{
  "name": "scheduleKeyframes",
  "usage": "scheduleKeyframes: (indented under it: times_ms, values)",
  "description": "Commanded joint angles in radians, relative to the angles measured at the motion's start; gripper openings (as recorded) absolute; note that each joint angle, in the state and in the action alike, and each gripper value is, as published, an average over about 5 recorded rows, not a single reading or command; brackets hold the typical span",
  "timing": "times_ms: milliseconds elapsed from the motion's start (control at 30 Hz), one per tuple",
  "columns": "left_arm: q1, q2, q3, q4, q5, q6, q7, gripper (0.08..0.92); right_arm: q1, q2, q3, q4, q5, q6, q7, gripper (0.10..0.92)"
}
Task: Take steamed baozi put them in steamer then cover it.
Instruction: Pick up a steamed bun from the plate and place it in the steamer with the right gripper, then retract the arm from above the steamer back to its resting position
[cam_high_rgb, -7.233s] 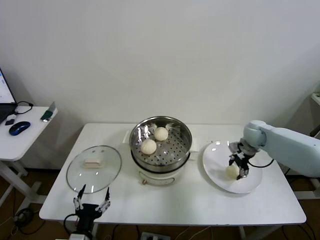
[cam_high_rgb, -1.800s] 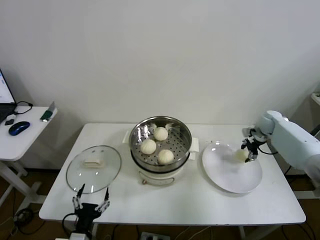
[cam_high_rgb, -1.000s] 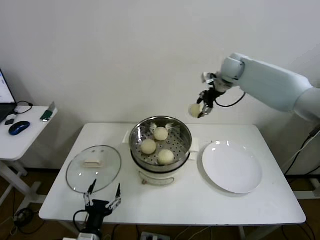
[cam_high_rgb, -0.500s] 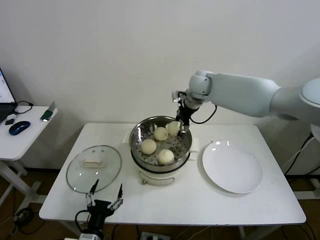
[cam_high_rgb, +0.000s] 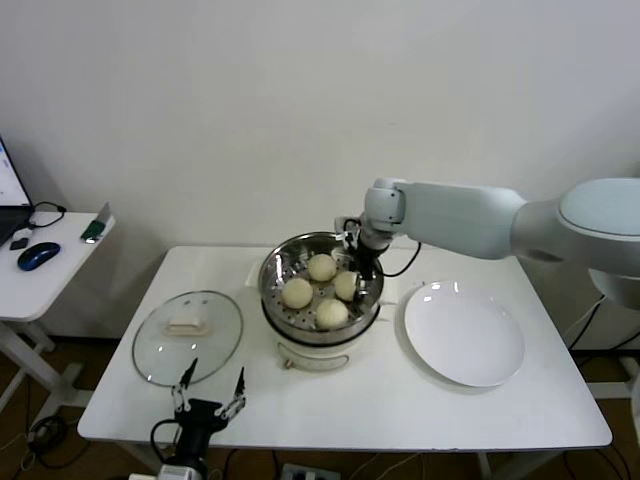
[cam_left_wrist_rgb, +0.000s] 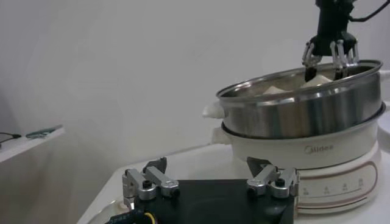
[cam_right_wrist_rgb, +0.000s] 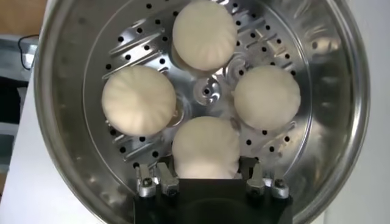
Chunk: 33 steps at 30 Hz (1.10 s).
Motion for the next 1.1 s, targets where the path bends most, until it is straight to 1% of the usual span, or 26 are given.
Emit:
scheduleKeyframes:
  times_ms: [33, 300, 533, 733, 967, 1033, 1100]
  values:
    - [0.000, 0.001, 0.001, 0.001, 0.001, 0.001, 0.000, 0.823, -0.029, 0.015, 0.007, -0.032, -0.022, -0.010, 0.011, 0.688]
    - [0.003, 0.000, 0.001, -0.001, 0.005, 0.000, 0.000, 0.823, -0.032, 0.016, 0.028, -0.046, -0.039, -0.009, 0.011, 0.720]
    - [0.006, 0.002, -0.001, -0.002, 0.005, -0.001, -0.001, 0.823, -0.016, 0.006, 0.036, -0.034, -0.014, -0.005, -0.013, 0.812]
    - [0.007, 0.004, -0.002, -0.005, 0.006, 0.000, -0.001, 0.823, 0.032, -0.025, 0.043, -0.015, 0.005, 0.017, -0.069, 0.822]
    - [-0.006, 0.006, -0.007, -0.002, 0.019, -0.001, -0.001, 0.823, 0.096, -0.137, 0.109, 0.030, 0.019, 0.073, -0.123, 0.823]
    - [-0.014, 0.010, -0.013, 0.001, 0.029, -0.003, -0.002, 0.823, 0.092, -0.189, 0.161, 0.048, 0.034, 0.088, -0.100, 0.823]
    - [-0.020, 0.013, -0.019, 0.004, 0.038, -0.004, -0.003, 0.823, 0.073, -0.253, 0.218, 0.078, 0.040, 0.109, -0.041, 0.823]
